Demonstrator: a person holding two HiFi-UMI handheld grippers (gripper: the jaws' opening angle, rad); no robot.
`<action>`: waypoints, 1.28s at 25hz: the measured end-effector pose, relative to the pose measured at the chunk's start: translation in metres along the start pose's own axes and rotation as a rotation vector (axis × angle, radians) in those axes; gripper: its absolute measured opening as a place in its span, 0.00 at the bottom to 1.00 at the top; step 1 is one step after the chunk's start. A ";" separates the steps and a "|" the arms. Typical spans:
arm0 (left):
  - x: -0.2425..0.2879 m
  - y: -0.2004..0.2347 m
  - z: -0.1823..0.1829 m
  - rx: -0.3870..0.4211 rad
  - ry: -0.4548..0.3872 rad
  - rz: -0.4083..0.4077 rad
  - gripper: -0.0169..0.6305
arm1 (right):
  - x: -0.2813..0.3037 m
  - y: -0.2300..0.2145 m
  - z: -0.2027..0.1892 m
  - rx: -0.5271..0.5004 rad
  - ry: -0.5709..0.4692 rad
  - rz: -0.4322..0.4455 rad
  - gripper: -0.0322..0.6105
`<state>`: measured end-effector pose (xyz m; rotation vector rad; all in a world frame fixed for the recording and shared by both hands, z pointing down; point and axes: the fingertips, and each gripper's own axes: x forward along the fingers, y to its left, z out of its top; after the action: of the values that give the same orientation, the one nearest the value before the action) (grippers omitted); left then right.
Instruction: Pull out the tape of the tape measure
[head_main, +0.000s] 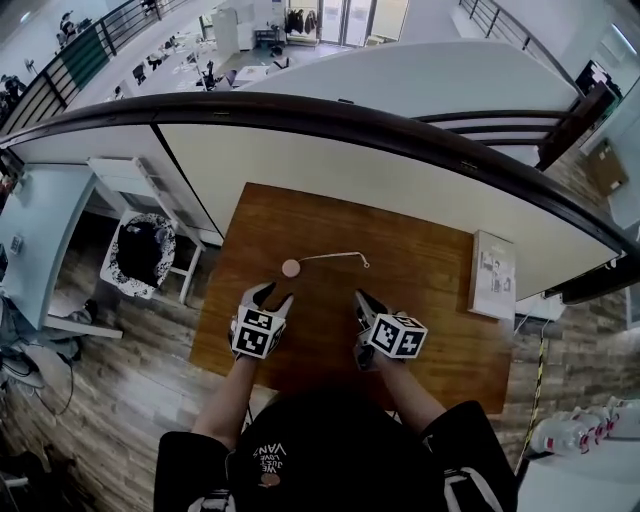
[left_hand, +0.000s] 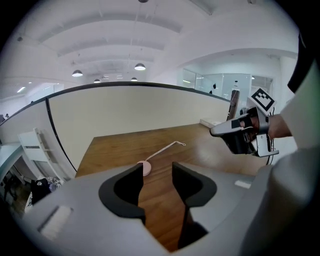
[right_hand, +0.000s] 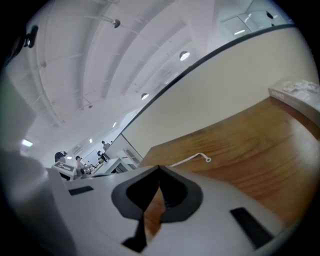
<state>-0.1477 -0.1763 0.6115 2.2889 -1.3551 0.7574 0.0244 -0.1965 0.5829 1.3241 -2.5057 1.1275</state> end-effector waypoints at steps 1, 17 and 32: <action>-0.005 -0.002 0.002 -0.009 -0.014 0.009 0.31 | -0.003 0.005 0.001 -0.024 0.001 0.012 0.07; -0.070 -0.060 0.013 -0.112 -0.206 0.102 0.05 | -0.051 0.035 -0.012 -0.194 0.041 0.137 0.07; -0.086 -0.110 0.002 -0.168 -0.241 0.162 0.04 | -0.074 0.030 -0.029 -0.305 0.117 0.192 0.07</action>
<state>-0.0842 -0.0672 0.5523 2.2109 -1.6604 0.4038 0.0412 -0.1172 0.5572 0.9316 -2.6273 0.7813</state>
